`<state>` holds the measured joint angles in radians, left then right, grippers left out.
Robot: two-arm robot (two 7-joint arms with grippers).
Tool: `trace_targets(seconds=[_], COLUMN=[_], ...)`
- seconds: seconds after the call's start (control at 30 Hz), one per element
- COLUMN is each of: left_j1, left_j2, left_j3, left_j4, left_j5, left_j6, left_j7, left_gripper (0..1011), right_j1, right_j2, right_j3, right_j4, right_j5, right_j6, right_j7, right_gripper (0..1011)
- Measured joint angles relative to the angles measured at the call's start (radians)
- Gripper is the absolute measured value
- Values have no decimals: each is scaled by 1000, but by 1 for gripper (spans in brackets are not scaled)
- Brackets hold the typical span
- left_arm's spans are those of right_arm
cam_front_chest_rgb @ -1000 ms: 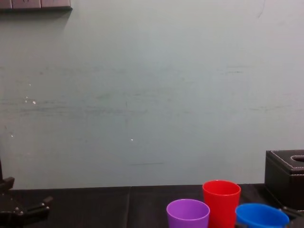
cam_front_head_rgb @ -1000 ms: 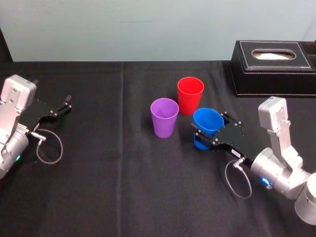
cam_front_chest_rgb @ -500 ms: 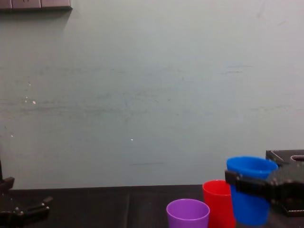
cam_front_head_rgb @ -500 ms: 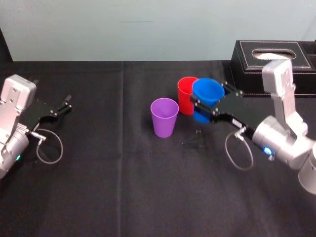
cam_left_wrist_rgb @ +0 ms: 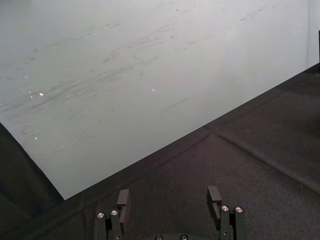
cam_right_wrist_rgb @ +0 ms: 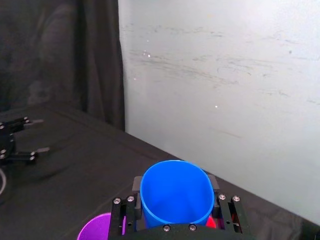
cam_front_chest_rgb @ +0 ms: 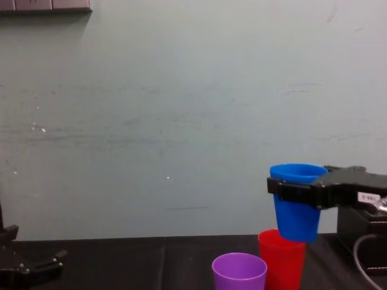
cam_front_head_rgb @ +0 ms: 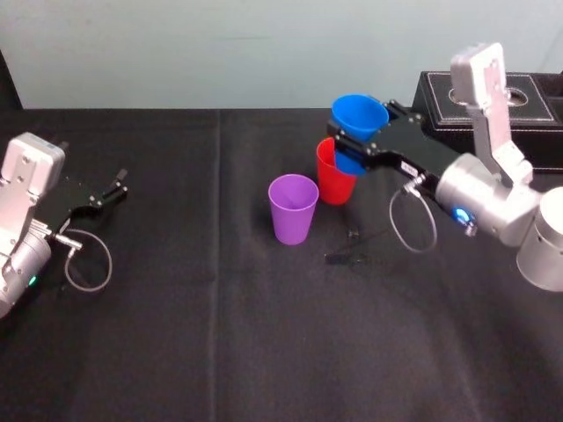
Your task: Stack the three plastic cups sequentially using one hand.
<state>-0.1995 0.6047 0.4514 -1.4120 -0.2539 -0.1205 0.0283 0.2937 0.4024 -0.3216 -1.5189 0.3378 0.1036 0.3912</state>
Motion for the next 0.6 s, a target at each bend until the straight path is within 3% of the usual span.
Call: trace_targets(seconds=[0.3, 0.6], left_j1=[0, 0], left_j2=[0, 0], left_j3=[0, 0], left_j4=[0, 0], left_j5=[0, 0], left_j6=[0, 0], left_j7=[0, 0], left_gripper=[1005, 1005], right_j1=[91, 137], right_j2=[-38, -67], right_j3=[-25, -41], right_j4=[95, 179], right_j5=[-23, -38], right_j6=[9, -2], right_j7=[-6, -5], right_gripper=[744, 746])
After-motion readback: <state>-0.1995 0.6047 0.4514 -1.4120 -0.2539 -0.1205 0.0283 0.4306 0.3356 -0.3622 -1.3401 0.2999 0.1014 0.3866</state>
